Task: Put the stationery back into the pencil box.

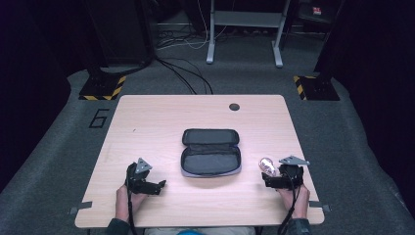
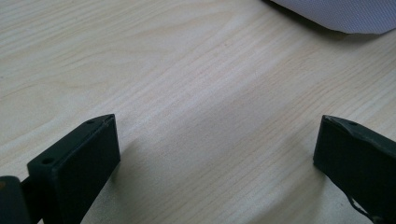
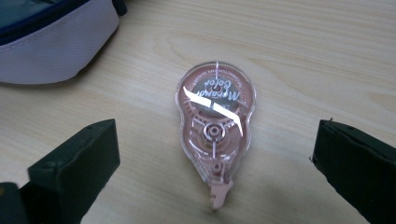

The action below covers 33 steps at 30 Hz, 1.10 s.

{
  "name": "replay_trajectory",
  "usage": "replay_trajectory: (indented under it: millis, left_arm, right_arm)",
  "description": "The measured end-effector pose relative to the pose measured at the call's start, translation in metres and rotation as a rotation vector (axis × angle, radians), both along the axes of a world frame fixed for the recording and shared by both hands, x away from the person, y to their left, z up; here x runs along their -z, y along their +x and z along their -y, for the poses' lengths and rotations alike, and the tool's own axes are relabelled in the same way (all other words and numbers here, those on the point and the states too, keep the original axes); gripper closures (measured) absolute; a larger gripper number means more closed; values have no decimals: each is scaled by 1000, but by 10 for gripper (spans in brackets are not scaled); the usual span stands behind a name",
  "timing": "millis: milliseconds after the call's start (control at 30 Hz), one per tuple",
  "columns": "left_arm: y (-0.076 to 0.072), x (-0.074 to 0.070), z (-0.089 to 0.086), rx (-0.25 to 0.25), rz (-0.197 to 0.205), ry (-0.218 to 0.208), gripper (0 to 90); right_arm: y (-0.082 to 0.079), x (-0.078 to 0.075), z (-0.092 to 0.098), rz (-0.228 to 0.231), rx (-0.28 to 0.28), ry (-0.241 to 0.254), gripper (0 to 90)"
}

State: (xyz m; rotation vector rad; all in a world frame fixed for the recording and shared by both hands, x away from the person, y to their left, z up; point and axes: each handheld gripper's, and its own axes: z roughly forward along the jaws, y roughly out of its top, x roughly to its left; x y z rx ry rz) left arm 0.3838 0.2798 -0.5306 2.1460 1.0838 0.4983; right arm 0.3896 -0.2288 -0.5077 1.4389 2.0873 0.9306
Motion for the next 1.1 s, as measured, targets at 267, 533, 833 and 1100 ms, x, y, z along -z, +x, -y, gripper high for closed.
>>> replay_trajectory:
  millis: [267,533,833,1100]
  left_arm:
    - [0,0,0,1,0,-1,5]
    - [0,0,0,1,0,-1,5]
    - [0,0,0,1,0,-1,6]
    - [0,0,0,2,4,1,9]
  right_arm:
    - [20,6,-11,-43,2,-45,167]
    - [20,8,-10,-54,11,-46,314]
    - [12,8,-13,-36,15,-43,485]
    - [6,13,-10,9,9,-29,497]
